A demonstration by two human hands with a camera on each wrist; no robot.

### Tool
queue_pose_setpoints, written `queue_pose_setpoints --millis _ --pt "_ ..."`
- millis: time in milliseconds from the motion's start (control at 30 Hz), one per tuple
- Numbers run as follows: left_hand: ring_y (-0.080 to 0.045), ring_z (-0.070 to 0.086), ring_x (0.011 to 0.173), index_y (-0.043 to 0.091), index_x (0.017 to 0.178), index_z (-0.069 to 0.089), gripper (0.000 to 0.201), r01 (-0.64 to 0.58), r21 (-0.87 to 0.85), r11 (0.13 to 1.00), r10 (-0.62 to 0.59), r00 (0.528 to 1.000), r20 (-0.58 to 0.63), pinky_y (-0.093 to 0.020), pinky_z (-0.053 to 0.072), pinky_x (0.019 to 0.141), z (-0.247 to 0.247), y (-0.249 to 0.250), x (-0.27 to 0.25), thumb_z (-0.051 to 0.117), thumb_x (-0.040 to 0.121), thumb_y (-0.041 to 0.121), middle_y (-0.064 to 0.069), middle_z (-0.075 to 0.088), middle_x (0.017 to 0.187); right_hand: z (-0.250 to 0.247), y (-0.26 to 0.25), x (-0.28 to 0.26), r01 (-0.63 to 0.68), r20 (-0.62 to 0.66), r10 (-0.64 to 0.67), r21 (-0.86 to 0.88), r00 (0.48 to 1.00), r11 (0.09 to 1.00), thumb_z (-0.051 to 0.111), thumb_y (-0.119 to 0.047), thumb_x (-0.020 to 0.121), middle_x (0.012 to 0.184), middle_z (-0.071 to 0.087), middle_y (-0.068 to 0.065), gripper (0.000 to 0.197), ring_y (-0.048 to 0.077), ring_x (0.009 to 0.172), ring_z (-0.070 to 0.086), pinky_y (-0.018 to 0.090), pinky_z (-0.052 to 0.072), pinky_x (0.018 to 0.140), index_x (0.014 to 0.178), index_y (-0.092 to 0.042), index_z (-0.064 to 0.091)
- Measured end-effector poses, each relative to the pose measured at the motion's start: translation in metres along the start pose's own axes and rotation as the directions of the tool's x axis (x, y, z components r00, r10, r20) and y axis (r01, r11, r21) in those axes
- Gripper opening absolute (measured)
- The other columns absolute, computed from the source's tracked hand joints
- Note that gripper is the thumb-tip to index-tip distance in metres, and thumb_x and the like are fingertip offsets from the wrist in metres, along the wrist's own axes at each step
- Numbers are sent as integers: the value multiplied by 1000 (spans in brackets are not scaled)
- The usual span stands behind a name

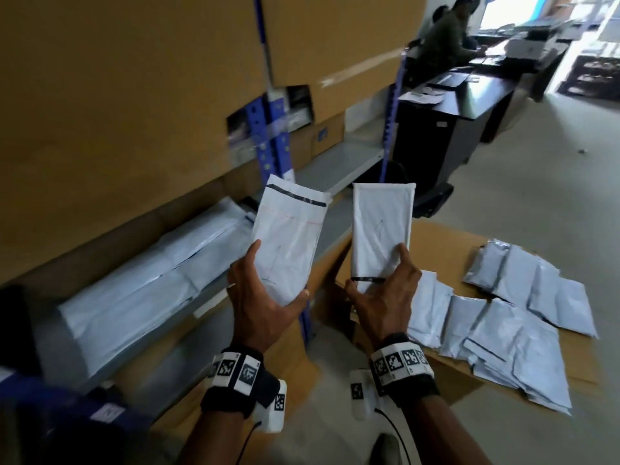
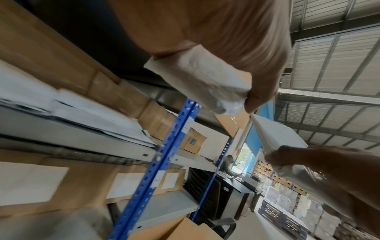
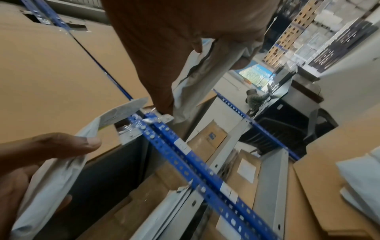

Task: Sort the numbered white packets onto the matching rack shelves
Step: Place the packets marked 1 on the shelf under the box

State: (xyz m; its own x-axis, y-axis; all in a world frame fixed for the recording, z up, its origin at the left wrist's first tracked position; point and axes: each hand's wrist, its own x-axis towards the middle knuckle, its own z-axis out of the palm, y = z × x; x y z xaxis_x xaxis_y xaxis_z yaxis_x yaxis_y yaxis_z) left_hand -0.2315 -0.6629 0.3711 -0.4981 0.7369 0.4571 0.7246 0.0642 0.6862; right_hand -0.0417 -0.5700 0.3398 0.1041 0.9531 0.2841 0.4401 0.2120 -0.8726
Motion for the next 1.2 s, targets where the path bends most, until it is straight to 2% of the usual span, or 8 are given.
queue_pose_setpoints --millis 167,267,400,533,700,800,1000,1200 --pt "-23 37 130 31 151 25 116 92 53 994 -90 995 -34 -54 37 104 -70 -35 -42 90 56 39 4 35 141 42 -29 -57 46 155 -53 46 987 998 92 -25 65 143 35 9 110 33 133 40 51 45 105 153 -19 27" --pt "-20 35 132 40 150 21 116 171 76 982 -167 984 -59 -58 39 105 -108 -61 -61 89 56 40 9 31 141 70 -50 -84 40 253 -61 90 966 995 94 -19 64 144 35 15 111 28 133 36 45 41 107 154 -12 30" --pt "-20 32 134 36 151 23 112 258 137 956 -246 964 -97 -56 36 108 -143 -91 -81 81 56 43 7 30 142 103 -73 -108 8 378 -50 112 924 994 95 -19 65 143 35 16 111 33 129 42 40 40 106 154 -13 29" --pt "-19 28 134 37 153 14 113 348 168 922 -339 937 -83 -43 25 111 -160 -112 -87 74 58 47 9 26 141 140 -84 -112 -27 473 -9 70 881 997 93 -24 64 147 32 16 112 38 132 40 51 43 107 154 -20 25" --pt "-26 23 141 38 156 -8 130 450 292 844 -454 889 -57 -50 15 117 -170 -144 -58 76 57 47 3 21 148 191 -94 -85 18 547 -13 -4 837 1000 91 -30 64 142 35 18 117 42 125 43 53 43 103 156 -23 19" --pt "-27 18 143 34 155 -18 136 435 405 804 -455 889 -51 -49 11 116 -173 -163 -26 78 60 44 0 16 152 220 -101 -58 17 566 -5 -16 825 1000 91 -37 64 142 33 18 118 44 127 40 59 44 102 155 -26 17" --pt "-25 19 139 36 155 -14 131 437 468 769 -497 868 6 -49 14 116 -179 -189 33 75 60 47 -1 23 147 261 -103 -18 -55 544 40 11 838 998 93 -39 66 142 35 20 111 42 125 42 56 45 101 150 -23 23" --pt "-31 22 140 39 156 -10 129 333 586 739 -491 862 129 -56 13 119 -184 -218 74 75 59 38 -5 29 142 286 -107 -1 -114 460 55 100 886 988 79 -42 85 144 43 26 84 41 129 45 47 38 104 148 -6 36"
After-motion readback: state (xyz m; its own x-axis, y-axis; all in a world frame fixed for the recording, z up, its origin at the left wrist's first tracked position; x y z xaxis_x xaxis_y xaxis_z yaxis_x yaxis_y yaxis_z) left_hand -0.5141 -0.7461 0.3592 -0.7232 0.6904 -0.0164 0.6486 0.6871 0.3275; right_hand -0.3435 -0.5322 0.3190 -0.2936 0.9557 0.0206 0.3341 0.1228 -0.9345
